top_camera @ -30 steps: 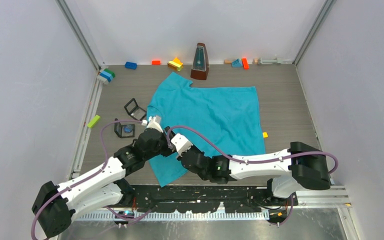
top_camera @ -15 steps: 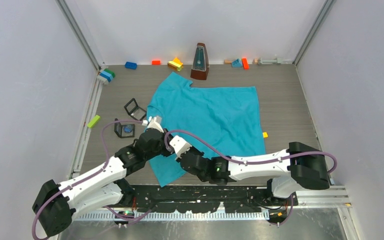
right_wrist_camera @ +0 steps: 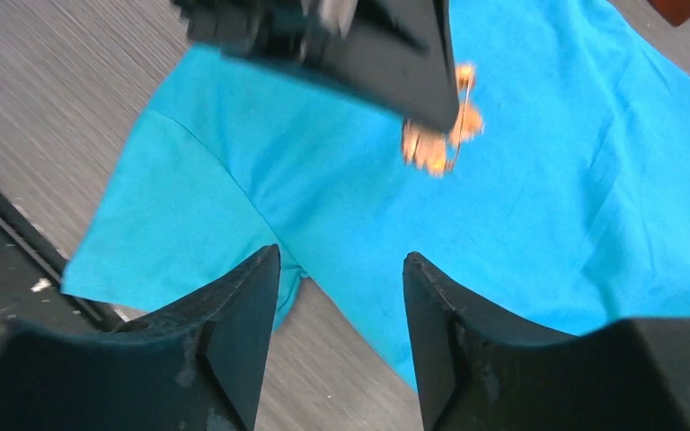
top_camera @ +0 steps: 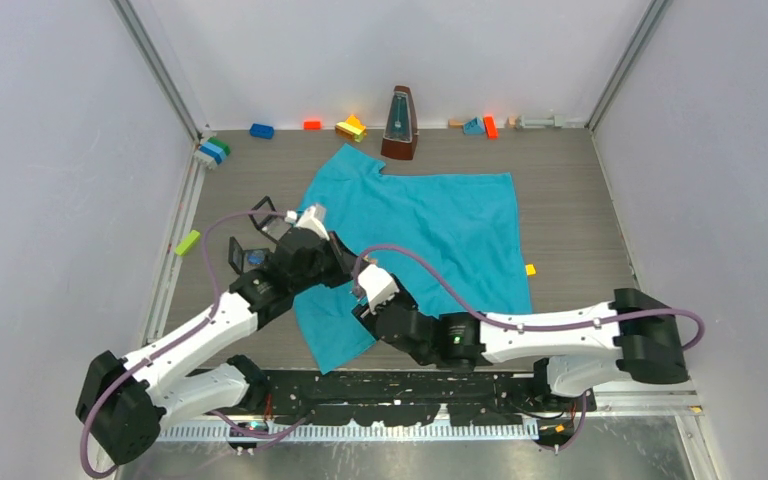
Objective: Pin the brooch onto the clothing
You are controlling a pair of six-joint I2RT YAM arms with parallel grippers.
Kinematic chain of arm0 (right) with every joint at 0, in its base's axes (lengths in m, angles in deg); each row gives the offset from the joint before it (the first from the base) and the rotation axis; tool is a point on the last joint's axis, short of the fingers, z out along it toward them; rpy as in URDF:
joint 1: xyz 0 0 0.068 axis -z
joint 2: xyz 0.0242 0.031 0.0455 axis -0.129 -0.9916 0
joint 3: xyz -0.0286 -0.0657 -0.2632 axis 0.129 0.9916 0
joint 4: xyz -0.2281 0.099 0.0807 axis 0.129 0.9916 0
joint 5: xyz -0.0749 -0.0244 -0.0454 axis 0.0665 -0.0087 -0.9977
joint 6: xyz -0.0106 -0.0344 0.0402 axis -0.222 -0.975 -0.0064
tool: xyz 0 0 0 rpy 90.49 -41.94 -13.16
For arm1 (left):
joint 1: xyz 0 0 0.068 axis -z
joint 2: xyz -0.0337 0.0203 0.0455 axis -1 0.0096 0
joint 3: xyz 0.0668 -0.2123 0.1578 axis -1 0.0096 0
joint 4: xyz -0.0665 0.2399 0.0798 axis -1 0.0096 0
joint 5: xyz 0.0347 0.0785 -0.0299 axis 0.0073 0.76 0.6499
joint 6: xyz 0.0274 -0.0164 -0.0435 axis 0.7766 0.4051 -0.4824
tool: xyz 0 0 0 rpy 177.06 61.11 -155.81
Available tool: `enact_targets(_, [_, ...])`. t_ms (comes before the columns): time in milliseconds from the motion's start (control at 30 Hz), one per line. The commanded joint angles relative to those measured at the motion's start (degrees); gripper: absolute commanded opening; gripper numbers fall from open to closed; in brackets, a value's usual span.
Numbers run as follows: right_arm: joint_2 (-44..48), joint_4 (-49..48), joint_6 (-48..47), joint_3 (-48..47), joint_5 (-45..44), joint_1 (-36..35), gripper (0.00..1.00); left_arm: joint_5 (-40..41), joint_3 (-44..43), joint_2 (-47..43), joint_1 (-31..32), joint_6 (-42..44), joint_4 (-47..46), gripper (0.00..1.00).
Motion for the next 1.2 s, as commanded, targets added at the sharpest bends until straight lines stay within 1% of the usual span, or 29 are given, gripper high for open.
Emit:
enact_targets(0, [7.07,2.65,6.57,0.8,2.8,0.02,0.62,-7.46,-5.21,0.93,-6.68,8.72,0.79,0.0])
enact_targets(33, [8.41,3.26,7.79,0.87,5.14,0.87,0.67,-10.27,-5.77,1.3,-8.89,9.6,0.91,0.0])
enact_targets(67, [9.12,4.41,9.15,0.99,6.5,2.38,0.69,-13.26,-6.46,1.66,-11.3,10.58,1.22,0.0])
enact_targets(100, [10.55,4.89,10.3,1.05,10.61,3.4,0.73,-15.95,-7.27,1.94,-13.38,11.74,1.86,0.0])
enact_targets(133, [11.24,5.25,11.56,1.43,13.32,6.18,0.75,-18.84,-8.27,2.27,-15.46,13.14,2.62,0.0])
enact_targets(167, [12.77,5.18,12.4,1.76,18.56,7.9,0.76,-21.45,-9.3,2.63,-17.2,14.82,3.57,0.0])
enact_targets(200, [13.54,4.62,14.08,2.59,23.91,11.49,0.78,-24.27,-10.57,2.9,-18.58,17.24,5.06,0.0])
enact_targets(233, [15.3,4.12,14.98,3.66,26.61,13.28,0.78,-27.67,-11.6,2.86,-19.69,19.16,5.89,0.0])
enact_targets(267, [17.17,2.67,16.68,4.28,31.33,16.86,0.8,-30.24,-12.46,2.6,-20.65,21.2,6.29,0.0])
enact_targets(300, [18.07,0.94,17.47,5.6,33.83,18.6,0.8,-32.66,-13.28,2.18,-21.0,23.31,6.41,0.0])
enact_targets(333, [19.93,0.43,19.28,6.21,38.23,22.13,0.82,-34.9,-13.78,1.65,-21.13,25.42,6.51,0.0])
enact_targets(367, [20.85,-2.34,21.19,7.49,40.97,23.83,0.83,-37.37,-14.13,1.1,-21.15,27.67,6.42,0.0])
enact_targets(433, [23.2,-5.79,24.04,9.18,49.48,29.95,0.84,-43.08,-14.42,-0.33,-21.15,31.7,6.21,0.0])
enact_targets(500, [25.09,-9.26,27.23,10.62,54.24,33.21,0.85,-48.38,-14.04,-1.61,-21.15,34.86,5.38,0.0])
enact_targets(567, [26.54,-12.77,30.46,11.71,58.58,35.44,0.86,-54.03,-13.35,-2.69,-21.15,35.59,3.46,0.0])
enact_targets(667, [27.3,-18.3,34.98,12.15,64.12,37.18,0.86,-58.69,-12.44,-4.0,-21.06,34.18,0.08,0.0])
enact_targets(767, [27.11,-21.93,39.55,11.84,68.39,37.47,0.83,-62.62,-11.06,-4.67,-20.82,30.97,-5.34,0.0])
enact_targets(867, [26.93,-23.66,42.37,11.32,68.9,37.46,0.77,-65.1,-9.23,-4.88,-19.67,27.38,-11.01,0.0])
enact_targets(1033, [25.14,-26.79,45.5,11.23,68.73,37.48,0.65,-66.11,-8.61,-5.45,-17.04,27.24,-11.74,0.0])
enact_targets(1133, [23.7,-29.16,47.27,11.44,69.9,37.5,0.55,-65.72,-8.43,-5.84,-16.76,27.3,-11.96,0.0])
enact_targets(1167, [23.23,-29.65,47.57,11.55,70.17,37.49,0.54,-65.6,-8.42,-5.75,-16.68,27.32,-12.0,0.0])
